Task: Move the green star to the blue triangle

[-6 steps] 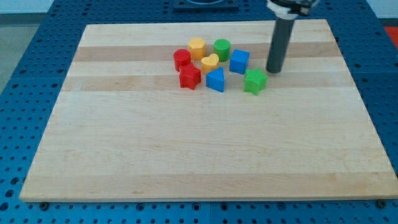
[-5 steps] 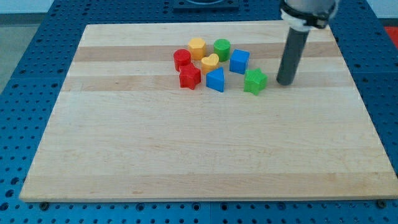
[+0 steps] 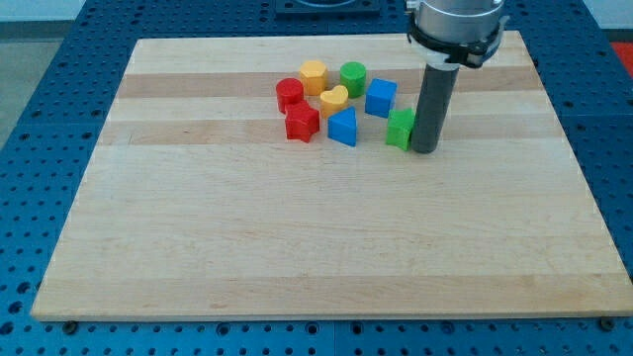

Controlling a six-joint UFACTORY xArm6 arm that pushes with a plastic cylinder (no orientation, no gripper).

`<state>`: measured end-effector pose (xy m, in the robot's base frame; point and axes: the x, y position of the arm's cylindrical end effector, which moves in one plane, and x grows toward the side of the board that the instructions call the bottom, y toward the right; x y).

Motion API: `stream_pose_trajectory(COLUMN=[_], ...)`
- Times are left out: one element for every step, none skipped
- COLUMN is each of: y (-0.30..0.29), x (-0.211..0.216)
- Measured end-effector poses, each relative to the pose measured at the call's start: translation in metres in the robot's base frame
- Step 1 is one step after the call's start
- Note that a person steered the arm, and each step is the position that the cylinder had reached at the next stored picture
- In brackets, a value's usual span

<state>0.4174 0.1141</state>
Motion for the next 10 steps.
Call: stream_pose_trajectory(y=[0.000,0.010,0.011,0.011,0.011,0.001,-0.019,-0.039,-0.052,-0.053], x=[0.000,0.000,-0.002,-0.009,-0.018,-0.021,-0.022,-0.022,-0.022,-0.022])
